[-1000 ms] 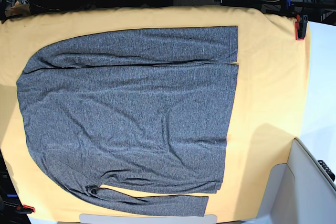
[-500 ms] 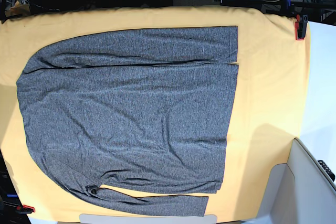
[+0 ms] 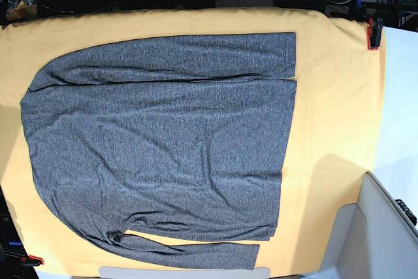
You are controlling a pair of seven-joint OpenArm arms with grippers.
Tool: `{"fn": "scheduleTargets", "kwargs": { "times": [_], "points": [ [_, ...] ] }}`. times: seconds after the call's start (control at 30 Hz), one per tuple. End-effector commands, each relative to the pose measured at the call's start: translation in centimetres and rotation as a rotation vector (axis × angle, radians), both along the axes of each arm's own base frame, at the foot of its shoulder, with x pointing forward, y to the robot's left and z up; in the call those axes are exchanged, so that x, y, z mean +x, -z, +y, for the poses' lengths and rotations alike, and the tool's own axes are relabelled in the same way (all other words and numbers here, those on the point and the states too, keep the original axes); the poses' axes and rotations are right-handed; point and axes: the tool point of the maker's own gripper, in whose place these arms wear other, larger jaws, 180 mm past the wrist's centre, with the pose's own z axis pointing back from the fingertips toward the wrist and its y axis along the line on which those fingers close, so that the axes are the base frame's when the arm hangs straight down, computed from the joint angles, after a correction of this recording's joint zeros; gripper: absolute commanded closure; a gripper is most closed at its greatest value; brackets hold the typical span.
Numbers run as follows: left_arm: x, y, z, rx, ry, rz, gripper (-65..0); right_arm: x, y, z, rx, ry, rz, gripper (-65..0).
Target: Fold the T-shirt properly
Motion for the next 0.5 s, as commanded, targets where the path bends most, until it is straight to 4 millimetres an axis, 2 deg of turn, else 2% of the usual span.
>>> {"fn": "scheduleTargets", "kwargs": {
  "times": [0.0,0.13,0.23,0.33,0.47],
  "points": [
    [0.1,-0.5,0.2,0.007,0.004,-0.029,0.0,0.1,-0.7,-1.1,-0.022,-0.013,-0.025,0.0],
    [-0.4,-2.4,0.7,0.021,0.011,-0.079,0.0,0.1,-3.2,-2.7,-0.051,-0.062,-0.087,0.0],
    [-1.0,-4.3,1.0,0.032,0.019,-0.12,0.0,0.1,-5.4,-3.0,-0.06,-0.103,-0.135,0.0],
    [-1.8,-6.4,1.3,0.041,0.025,-0.127,0.0,-0.4,-7.3,-2.7,-0.057,-0.136,-0.167,0.0],
    [-2.6,-10.1,1.5,0.054,0.038,-0.172,0.0,-1.6,-10.2,-2.0,-0.043,-0.166,-0.203,0.0]
  ]
}}
